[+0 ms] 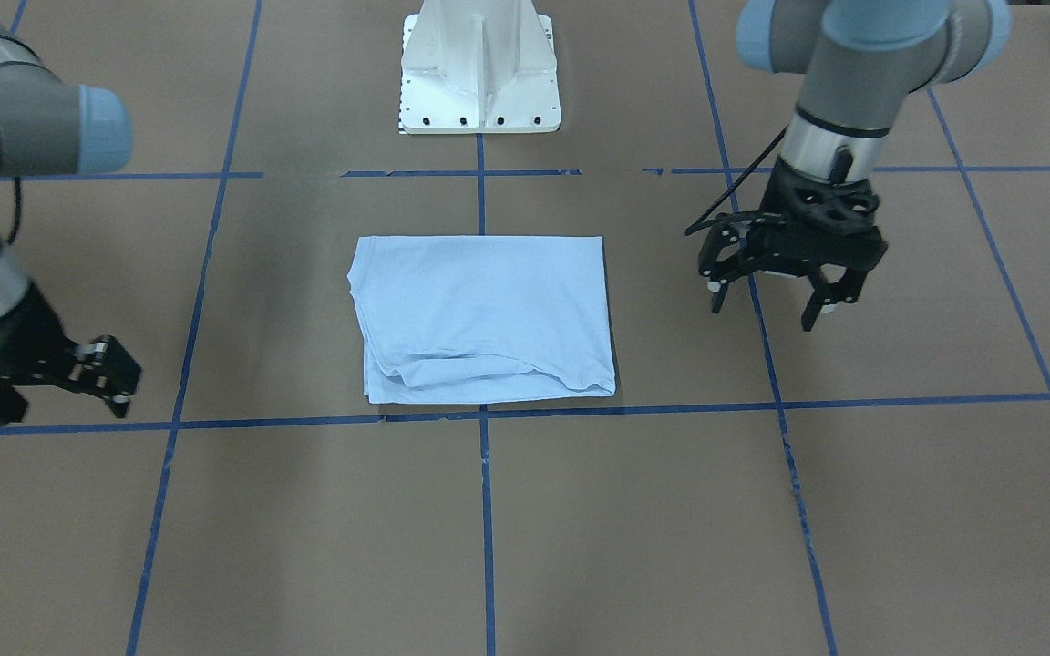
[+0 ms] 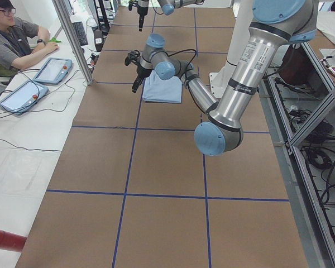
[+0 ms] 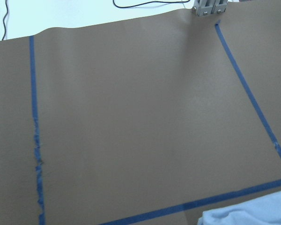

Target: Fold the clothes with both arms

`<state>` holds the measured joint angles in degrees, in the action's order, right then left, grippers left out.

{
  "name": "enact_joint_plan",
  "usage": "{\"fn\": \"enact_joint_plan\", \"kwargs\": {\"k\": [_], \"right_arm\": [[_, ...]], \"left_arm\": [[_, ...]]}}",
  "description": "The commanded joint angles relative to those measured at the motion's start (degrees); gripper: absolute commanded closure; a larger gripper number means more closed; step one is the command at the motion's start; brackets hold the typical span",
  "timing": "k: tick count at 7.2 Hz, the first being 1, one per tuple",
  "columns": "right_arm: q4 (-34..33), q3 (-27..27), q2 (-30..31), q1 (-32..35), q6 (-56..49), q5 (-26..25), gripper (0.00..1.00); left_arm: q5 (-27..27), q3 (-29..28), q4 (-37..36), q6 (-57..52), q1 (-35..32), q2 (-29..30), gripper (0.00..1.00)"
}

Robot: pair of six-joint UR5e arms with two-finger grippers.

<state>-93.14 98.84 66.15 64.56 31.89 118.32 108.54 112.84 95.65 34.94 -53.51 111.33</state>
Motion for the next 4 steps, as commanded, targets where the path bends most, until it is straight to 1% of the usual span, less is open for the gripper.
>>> {"fn": "enact_joint_plan", "kwargs": {"k": [1,2,3,4], "right_arm": [[-6.78,1.98,8.51,13.51,-25.1,7.94,0.0],[-6.88,1.8,13.25,19.14,-33.56,11.37,0.0],[-6.8,1.88,18.26,23.29,-37.91,14.54,0.0],[-6.27,1.88,23.62,24.46,-40.65,15.01,0.0]], "left_arm": [[9.72,3.09,-1.52,-21.82,-14.62,-10.65,0.0],[13.77,2.66,-1.78,-31.41,-22.44,-14.96,0.0],[17.29,1.52,-3.44,-37.77,-29.22,-18.05,0.0],[22.19,-2.58,-6.24,-38.53,-34.86,-19.21,0.0]]}}
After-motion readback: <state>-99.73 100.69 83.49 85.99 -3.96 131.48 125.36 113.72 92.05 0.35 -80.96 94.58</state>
